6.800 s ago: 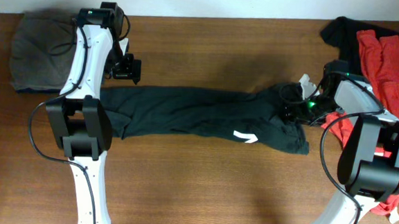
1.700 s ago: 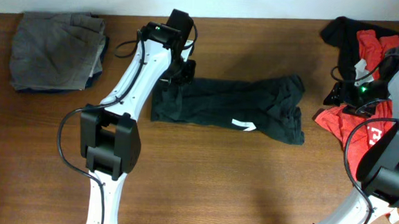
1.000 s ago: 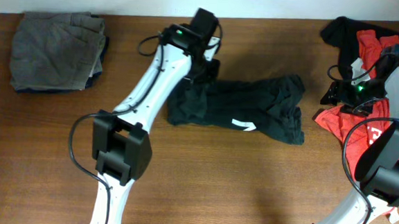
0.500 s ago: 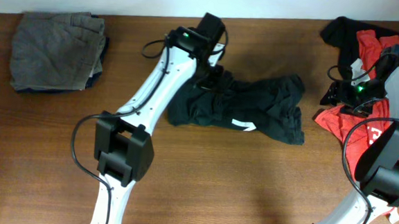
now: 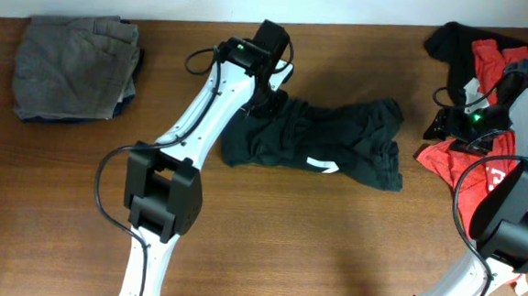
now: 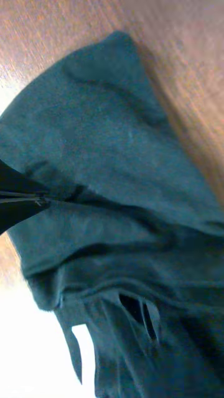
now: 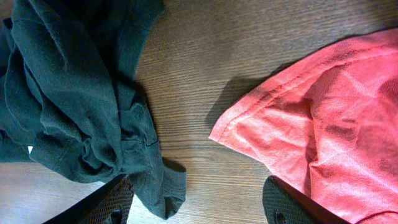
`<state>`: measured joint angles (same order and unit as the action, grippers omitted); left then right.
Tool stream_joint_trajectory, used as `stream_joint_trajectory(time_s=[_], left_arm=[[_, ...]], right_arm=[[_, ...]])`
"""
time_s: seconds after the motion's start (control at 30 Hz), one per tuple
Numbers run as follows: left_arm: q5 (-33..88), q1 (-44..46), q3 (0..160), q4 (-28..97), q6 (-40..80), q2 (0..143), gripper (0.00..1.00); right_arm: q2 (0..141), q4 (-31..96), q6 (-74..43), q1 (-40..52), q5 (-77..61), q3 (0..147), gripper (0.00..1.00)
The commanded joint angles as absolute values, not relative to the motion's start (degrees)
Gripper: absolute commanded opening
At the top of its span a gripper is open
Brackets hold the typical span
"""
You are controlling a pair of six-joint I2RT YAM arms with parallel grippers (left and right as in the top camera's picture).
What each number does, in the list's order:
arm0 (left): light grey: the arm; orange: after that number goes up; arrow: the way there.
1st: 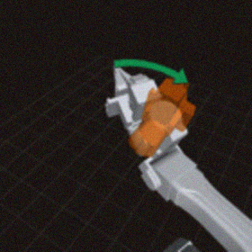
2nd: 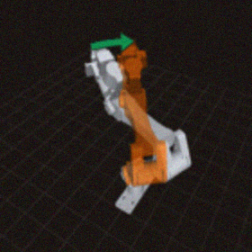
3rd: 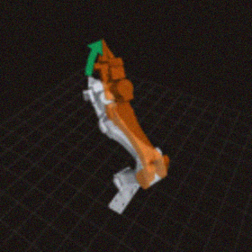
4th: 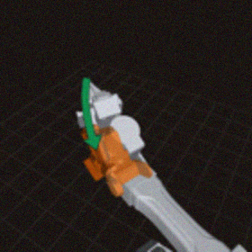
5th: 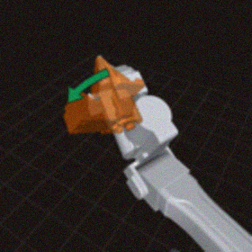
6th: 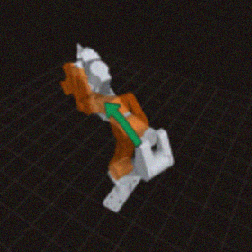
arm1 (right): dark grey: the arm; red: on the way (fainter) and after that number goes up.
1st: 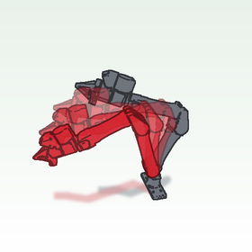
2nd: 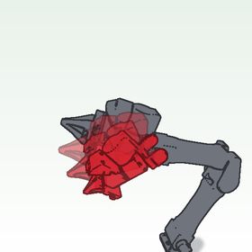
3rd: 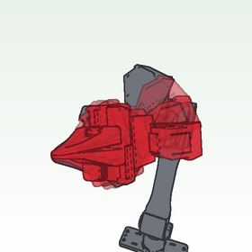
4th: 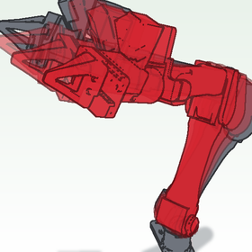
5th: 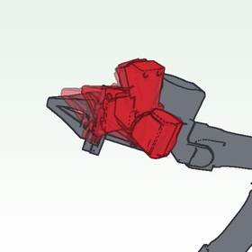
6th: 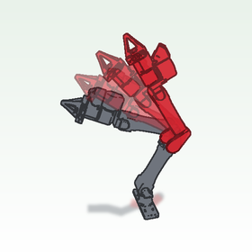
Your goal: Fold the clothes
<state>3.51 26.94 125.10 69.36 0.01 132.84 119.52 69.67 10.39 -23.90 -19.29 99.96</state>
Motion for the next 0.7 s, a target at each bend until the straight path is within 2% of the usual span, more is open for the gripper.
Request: stream_joint_trajectory(time_s=[0.0,0.4,0.67], left_arm=[[2.13,27.14,122.96,69.91,-0.93,136.07,0.01],[3.40,35.53,121.73,68.73,-0.97,140.64,0.00],[-3.09,39.24,121.93,68.62,-0.95,140.94,0.01]], right_arm=[[118.65,69.89,10.02,-23.64,-18.79,100.95,0.72],[118.65,70.06,10.04,-23.64,-18.79,100.95,0.72],[118.65,70.15,10.02,-23.64,-18.81,100.95,0.72]])
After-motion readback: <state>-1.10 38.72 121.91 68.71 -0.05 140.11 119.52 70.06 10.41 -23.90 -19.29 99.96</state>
